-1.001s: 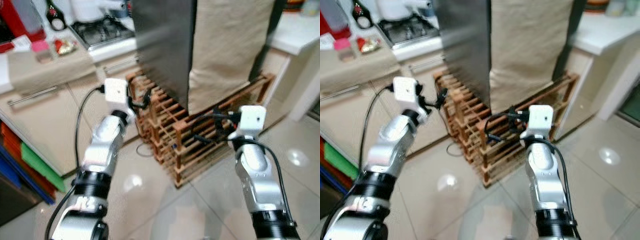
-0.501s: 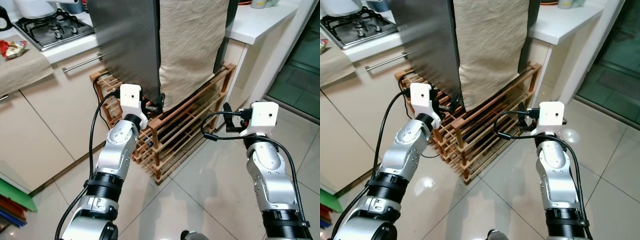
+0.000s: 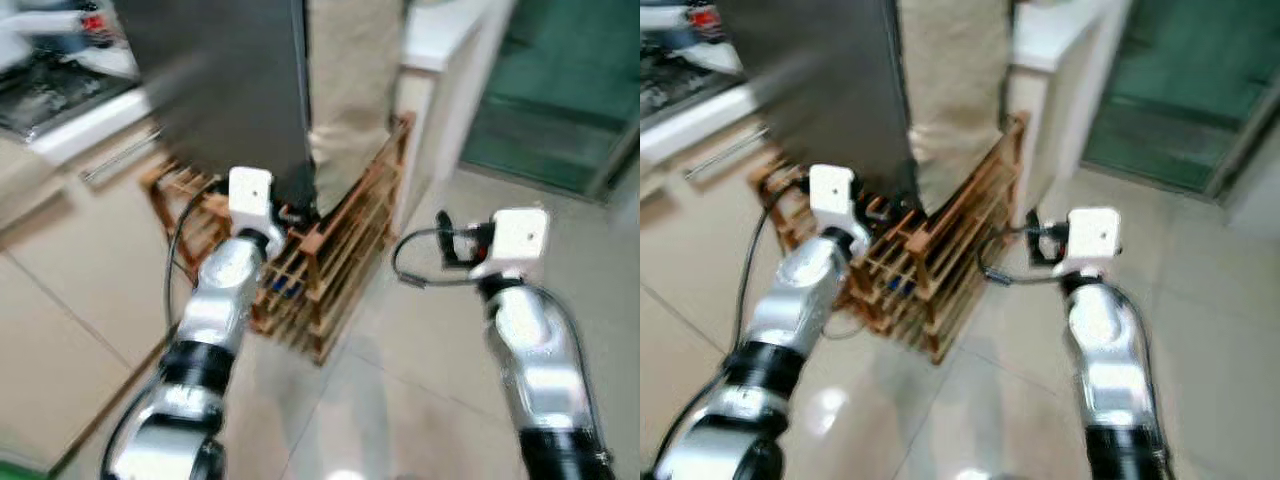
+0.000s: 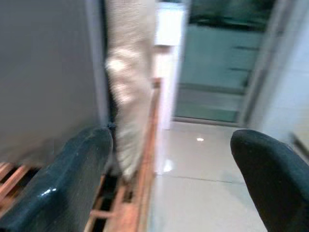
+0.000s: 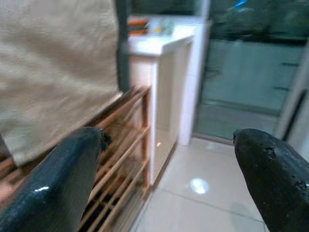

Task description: Restocking fridge

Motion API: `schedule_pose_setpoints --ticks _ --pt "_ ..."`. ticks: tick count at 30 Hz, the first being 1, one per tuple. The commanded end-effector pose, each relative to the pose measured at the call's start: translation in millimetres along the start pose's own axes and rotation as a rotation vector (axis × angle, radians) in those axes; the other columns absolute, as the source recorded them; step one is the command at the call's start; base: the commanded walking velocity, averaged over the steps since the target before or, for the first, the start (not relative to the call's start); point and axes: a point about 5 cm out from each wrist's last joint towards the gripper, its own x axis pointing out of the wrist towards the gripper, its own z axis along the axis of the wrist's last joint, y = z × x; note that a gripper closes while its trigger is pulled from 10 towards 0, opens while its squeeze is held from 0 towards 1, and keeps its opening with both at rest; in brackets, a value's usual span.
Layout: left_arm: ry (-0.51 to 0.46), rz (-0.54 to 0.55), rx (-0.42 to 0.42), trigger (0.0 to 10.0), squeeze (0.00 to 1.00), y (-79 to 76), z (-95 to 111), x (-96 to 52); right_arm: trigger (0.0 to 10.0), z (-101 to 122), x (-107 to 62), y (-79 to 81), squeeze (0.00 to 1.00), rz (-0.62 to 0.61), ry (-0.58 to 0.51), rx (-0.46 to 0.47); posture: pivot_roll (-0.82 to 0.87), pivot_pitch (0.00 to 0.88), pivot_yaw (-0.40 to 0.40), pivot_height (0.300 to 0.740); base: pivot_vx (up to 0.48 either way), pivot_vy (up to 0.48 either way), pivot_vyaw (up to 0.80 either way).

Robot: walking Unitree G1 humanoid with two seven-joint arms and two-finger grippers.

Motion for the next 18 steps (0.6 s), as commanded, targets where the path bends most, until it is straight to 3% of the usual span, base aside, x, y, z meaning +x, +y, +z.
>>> schedule_pose_setpoints --ticks 1,4,12,15,18 --pt "-0.03 0.016 0.024 10.0 0.0 9.0 7 -1.7 10.0 6 1.4 6.6 0.36 0.019 -0.022 0.016 -0.12 0.0 0.083 0.74 0.0 0.431 -0.73" --pt "-0.029 0.037 0.056 10.0 0.0 9.2 8 -1.7 10.0 6 1.2 6.0 0.36 0.016 -0.029 0.019 -0.11 0.0 0.081 0.74 0.166 0.274 -0.73" --pt "-0.131 0.084 0.034 10.0 0.0 3.4 25 -16.3 10.0 14 -5.0 1.4 0.35 0.005 -0.072 -0.02 -0.11 0.0 0.078 0.74 0.0 0.0 0.0" --pt "-0.167 0.11 0.086 10.0 0.0 10.2 42 -39.0 10.0 41 -25.5 -2.4 0.35 -0.021 -0.157 -0.048 -0.11 0.0 0.072 0.74 0.0 0.0 0.0" --pt "-0.087 0.137 0.096 10.0 0.0 28.8 30 -76.5 10.0 37 -56.0 -13.3 0.35 -0.017 -0.117 -0.046 -0.1 0.0 0.061 0.74 0.0 0.0 0.0"
